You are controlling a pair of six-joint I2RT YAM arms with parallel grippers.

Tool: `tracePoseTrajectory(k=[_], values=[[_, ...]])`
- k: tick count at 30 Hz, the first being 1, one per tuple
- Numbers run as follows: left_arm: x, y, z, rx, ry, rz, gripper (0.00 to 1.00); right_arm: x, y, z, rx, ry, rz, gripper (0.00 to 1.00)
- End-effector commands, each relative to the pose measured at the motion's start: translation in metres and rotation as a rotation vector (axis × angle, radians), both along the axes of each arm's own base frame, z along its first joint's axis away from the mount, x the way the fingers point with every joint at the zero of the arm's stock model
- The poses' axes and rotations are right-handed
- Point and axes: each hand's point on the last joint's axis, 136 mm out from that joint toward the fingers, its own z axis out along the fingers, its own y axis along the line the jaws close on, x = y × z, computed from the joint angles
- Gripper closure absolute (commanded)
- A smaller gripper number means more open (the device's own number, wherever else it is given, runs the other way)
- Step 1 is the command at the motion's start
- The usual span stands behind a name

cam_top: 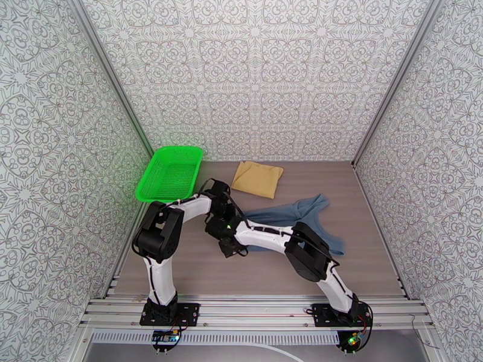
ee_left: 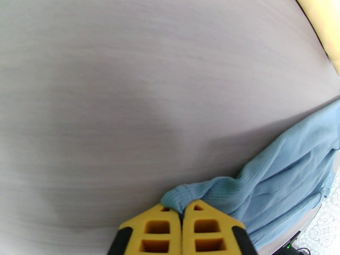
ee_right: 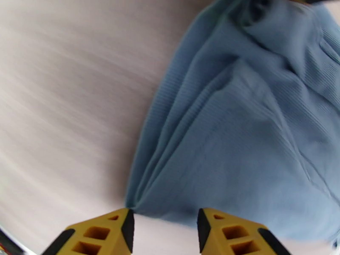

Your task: Fold and stack the mixed laundry pile

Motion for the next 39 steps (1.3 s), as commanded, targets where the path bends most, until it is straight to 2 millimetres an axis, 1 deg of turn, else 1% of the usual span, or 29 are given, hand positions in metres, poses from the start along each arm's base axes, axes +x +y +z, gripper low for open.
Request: tracePoseTrajectory(k=[1,5,12,17,23,25,28,30,31,33,34,35,39], values=[[-0.018,-0.009,-0.009,-0.010,0.081,-0.018,1.00,0.018,0.015,0.028,0.072,-0.167,0.139,0.53],[-0.019,-0.008,-0.011,-0.009,0.084,-0.016,1.00,0.023,0.016,0.031,0.029,-0.180,0.181,0.52],[-0.020,-0.009,-0.012,-0.015,0.086,-0.019,1.00,0.018,0.023,0.015,0.025,-0.109,0.136,0.53],[-0.021,-0.009,-0.012,-0.016,0.084,-0.024,1.00,0.012,0.027,0.012,0.054,-0.070,0.116,0.53],[-0.023,-0.007,-0.014,-0.015,0.087,-0.023,1.00,0.003,0.027,-0.006,0.051,-0.009,0.095,0.54],[-0.024,-0.006,-0.014,-0.015,0.085,-0.023,1.00,0.000,0.025,-0.017,0.038,0.016,0.086,0.54],[-0.026,-0.005,-0.015,-0.016,0.088,-0.021,1.00,-0.003,0.021,-0.026,0.023,0.029,0.070,0.55],[-0.027,-0.004,-0.016,-0.015,0.089,-0.023,1.00,-0.003,0.018,-0.029,0.008,0.027,0.058,0.61],[-0.027,-0.005,-0.016,-0.017,0.089,-0.024,1.00,-0.001,0.016,-0.029,0.002,0.020,0.049,0.67],[-0.029,-0.005,-0.017,-0.015,0.093,-0.030,1.00,0.001,0.013,-0.029,-0.006,0.008,0.038,0.79],[-0.031,-0.005,-0.018,-0.015,0.095,-0.034,1.00,0.001,0.012,-0.028,-0.012,0.003,0.032,0.94],[-0.033,-0.006,-0.018,-0.014,0.095,-0.037,1.00,0.002,0.012,-0.025,-0.008,-0.004,0.027,1.00],[-0.039,-0.002,-0.015,-0.007,0.083,-0.027,1.00,0.001,0.021,-0.007,0.053,-0.005,0.029,1.00]])
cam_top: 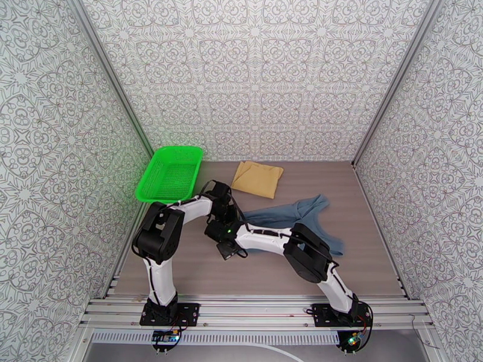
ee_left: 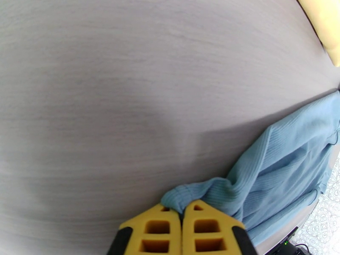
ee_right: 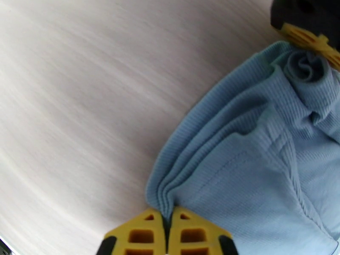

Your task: Fold and stack the mixed laundry pile

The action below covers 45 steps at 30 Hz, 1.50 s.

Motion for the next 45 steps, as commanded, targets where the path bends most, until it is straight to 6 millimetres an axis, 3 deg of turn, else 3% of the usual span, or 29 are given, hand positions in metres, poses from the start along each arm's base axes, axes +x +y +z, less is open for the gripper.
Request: tracePoseTrajectory(k=[1,5,10,15,20,27,30,35,45], values=[[-0.035,0.005,-0.012,0.025,0.083,-0.020,1.00,-0.005,0.005,0.005,0.050,0.028,-0.031,1.00],[-0.037,0.004,0.014,0.020,0.051,-0.030,1.00,-0.002,0.007,0.050,0.137,-0.026,-0.051,1.00],[-0.034,-0.016,0.054,0.038,-0.009,-0.107,1.00,0.005,-0.018,0.102,0.182,-0.135,-0.112,1.00],[-0.028,-0.043,0.077,0.037,-0.045,-0.160,1.00,0.005,-0.052,0.118,0.194,-0.172,-0.187,1.00],[-0.019,-0.084,0.086,0.027,-0.067,-0.233,1.00,0.007,-0.098,0.113,0.179,-0.196,-0.287,1.00],[-0.007,-0.140,0.080,0.059,-0.064,-0.316,1.00,0.004,-0.157,0.097,0.157,-0.217,-0.418,1.00],[0.002,-0.149,0.078,0.105,-0.076,-0.301,1.00,0.003,-0.178,0.088,0.144,-0.224,-0.462,1.00],[0.015,-0.157,0.057,0.159,-0.064,-0.272,1.00,0.004,-0.209,0.065,0.116,-0.213,-0.522,1.00],[0.019,-0.181,0.028,0.159,-0.034,-0.305,1.00,-0.004,-0.231,0.025,0.055,-0.155,-0.568,1.00]])
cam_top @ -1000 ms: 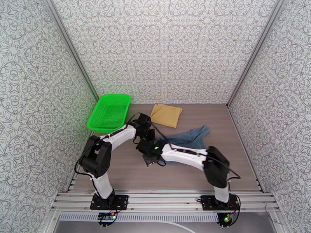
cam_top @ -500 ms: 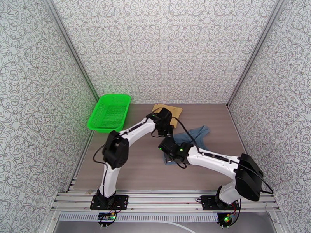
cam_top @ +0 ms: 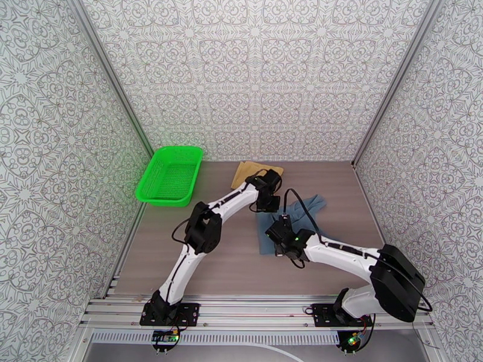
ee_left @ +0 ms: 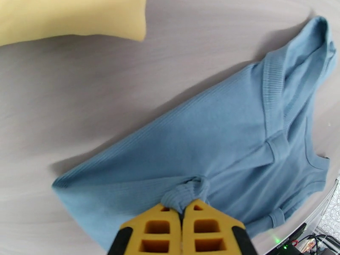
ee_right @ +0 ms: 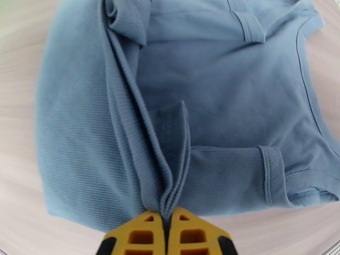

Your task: Fold and stack the mixed laundry pile

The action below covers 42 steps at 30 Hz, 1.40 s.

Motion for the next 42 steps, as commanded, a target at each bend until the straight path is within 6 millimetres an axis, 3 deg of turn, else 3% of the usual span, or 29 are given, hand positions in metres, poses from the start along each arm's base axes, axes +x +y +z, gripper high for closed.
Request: tracePoseTrajectory(k=[1,11,20,22,24,26,28,34,37,38,40,42], values=[[-0.002,-0.003,-0.008,0.025,0.011,-0.002,1.00,-0.003,-0.005,-0.015,-0.007,0.025,-0.030,1.00],[0.017,-0.003,-0.019,0.038,-0.046,-0.002,1.00,-0.006,-0.022,-0.038,-0.107,0.056,-0.081,1.00],[0.030,0.010,-0.016,0.069,-0.083,0.032,1.00,0.004,-0.019,-0.039,-0.135,0.040,-0.086,1.00],[0.030,0.010,-0.016,0.065,-0.083,0.030,1.00,0.004,-0.019,-0.039,-0.137,0.041,-0.086,0.93],[0.031,0.009,-0.017,0.060,-0.082,0.028,0.77,0.004,-0.020,-0.036,-0.137,0.039,-0.087,0.85],[0.032,0.008,-0.016,0.049,-0.083,0.028,0.45,0.004,-0.020,-0.031,-0.137,0.034,-0.087,0.75],[0.033,0.005,-0.010,0.028,-0.093,0.022,0.30,0.006,-0.020,-0.022,-0.135,0.024,-0.084,0.68],[0.046,0.006,0.041,-0.018,-0.183,0.018,0.12,0.010,-0.020,0.035,-0.083,-0.054,-0.073,0.49],[0.050,0.026,0.068,0.012,-0.234,0.034,0.01,0.009,-0.022,0.067,-0.045,-0.093,-0.058,0.35],[0.048,0.033,0.076,0.024,-0.245,0.037,0.00,0.008,-0.019,0.076,-0.027,-0.095,-0.041,0.22],[0.043,0.049,0.082,0.045,-0.245,0.043,0.00,0.006,-0.011,0.085,0.010,-0.085,0.001,0.13],[0.034,0.065,0.077,0.071,-0.215,0.050,0.01,0.003,0.003,0.088,0.063,-0.057,0.057,0.11]])
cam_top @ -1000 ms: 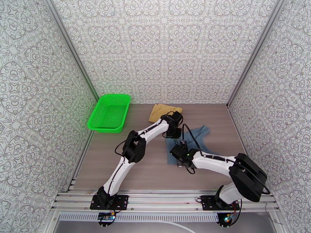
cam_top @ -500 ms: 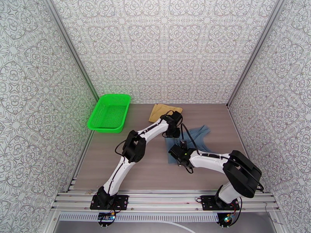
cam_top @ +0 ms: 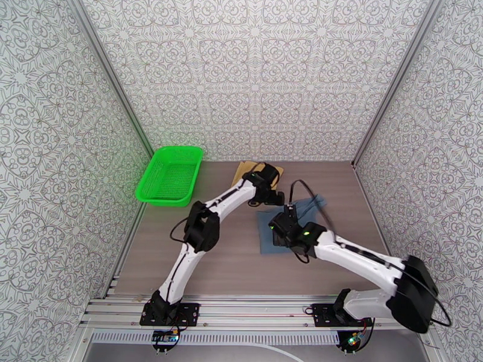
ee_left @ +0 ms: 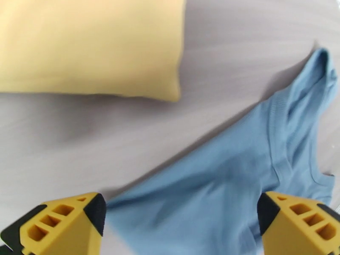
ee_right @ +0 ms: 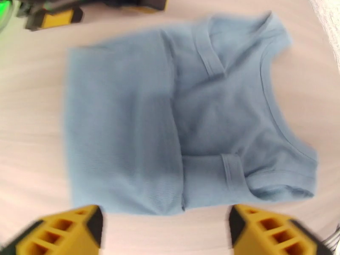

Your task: Fold and stack the mixed laundry pile

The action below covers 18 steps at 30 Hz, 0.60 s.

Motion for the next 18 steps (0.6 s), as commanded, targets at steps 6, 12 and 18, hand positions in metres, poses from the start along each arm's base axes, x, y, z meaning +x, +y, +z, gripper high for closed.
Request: tracePoseTrajectory(k=[6,12,18], values=[[-0.031,0.065,0.011,0.012,-0.036,0.086,0.01,-0.010,0.063,-0.021,0.160,0.164,0.222,0.27],[-0.047,0.060,-0.037,-0.075,0.089,0.074,0.24,-0.002,0.093,-0.060,0.176,0.251,0.241,0.48],[-0.049,0.045,-0.069,-0.070,0.134,0.062,0.24,0.004,0.095,-0.096,0.094,0.302,0.199,0.49]])
